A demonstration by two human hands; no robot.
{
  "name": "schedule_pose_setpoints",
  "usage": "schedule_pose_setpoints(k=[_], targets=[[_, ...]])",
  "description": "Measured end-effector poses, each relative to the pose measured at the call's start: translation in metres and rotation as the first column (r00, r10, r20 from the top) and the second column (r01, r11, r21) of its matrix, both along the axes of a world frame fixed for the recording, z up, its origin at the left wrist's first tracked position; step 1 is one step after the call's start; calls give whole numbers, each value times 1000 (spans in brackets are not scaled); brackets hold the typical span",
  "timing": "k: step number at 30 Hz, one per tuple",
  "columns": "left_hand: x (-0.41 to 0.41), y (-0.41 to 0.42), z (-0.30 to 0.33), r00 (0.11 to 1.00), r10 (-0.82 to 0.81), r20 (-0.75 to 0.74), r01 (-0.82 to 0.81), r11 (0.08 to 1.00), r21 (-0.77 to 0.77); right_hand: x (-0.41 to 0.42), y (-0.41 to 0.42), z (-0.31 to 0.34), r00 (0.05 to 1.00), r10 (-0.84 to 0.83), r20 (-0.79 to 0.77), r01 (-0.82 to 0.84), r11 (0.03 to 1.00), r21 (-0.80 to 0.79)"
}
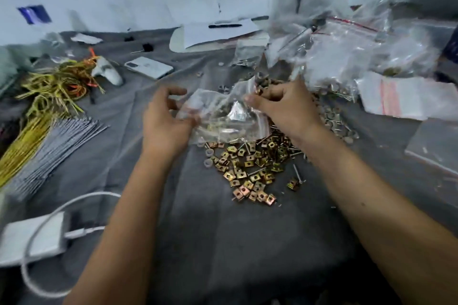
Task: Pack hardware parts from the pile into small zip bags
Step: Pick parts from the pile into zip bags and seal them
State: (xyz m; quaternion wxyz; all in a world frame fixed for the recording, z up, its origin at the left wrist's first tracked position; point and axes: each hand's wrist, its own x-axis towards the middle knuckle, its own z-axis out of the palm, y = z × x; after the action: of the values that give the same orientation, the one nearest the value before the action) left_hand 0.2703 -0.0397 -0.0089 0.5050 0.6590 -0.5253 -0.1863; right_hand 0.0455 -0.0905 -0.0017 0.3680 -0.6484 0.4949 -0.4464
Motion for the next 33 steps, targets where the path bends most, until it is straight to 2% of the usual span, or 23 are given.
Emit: schedule_pose_setpoints(k=[2, 3, 5, 6, 7, 9, 12, 16, 20, 27, 30, 33], targets=[[-15, -4, -5, 956, 102, 275, -118, 992, 43, -2, -4, -6, 996, 84, 20, -85, 994, 62], [-23, -6, -7, 918, 171, 358, -205, 977, 57, -3, -6, -9, 992, 127, 26, -129, 987, 95], [-43, -6, -5, 840, 346, 417, -399, 916, 44, -5, -8, -16, 984, 176, 29, -178, 977, 116], [-53, -5, -4, 807, 422, 413, -451, 892, -29, -6, -8, -19, 983, 179, 29, -181, 978, 106], [-62, -4, -4, 804, 454, 385, -435, 889, -141, -6, -8, -21, 985, 171, 24, -172, 981, 88], [-76, -6, -10, 891, 334, 306, -236, 919, -316, -6, -9, -24, 990, 137, 19, -138, 989, 53], [-84, -5, -19, 968, 73, 241, 24, 925, -380, -2, -8, -26, 997, 66, 44, -65, 997, -29], [-90, -4, -26, 982, -76, 171, 134, 924, -358, 1, -3, -28, 997, 18, 76, -13, 998, -67], [-90, -5, -26, 982, -186, -37, 167, 943, -287, -2, -2, -26, 980, 94, 176, -90, 995, -33], [-86, -5, -29, 867, -332, -372, 258, 937, -235, -8, -1, -24, 927, 191, 323, -209, 978, 22], [-84, -6, -31, 891, -302, -338, 250, 949, -189, -9, -1, -25, 928, 216, 305, -227, 974, 1], [-82, -8, -33, 951, -270, -150, 245, 955, -165, -9, -2, -24, 945, 229, 233, -224, 973, -49]])
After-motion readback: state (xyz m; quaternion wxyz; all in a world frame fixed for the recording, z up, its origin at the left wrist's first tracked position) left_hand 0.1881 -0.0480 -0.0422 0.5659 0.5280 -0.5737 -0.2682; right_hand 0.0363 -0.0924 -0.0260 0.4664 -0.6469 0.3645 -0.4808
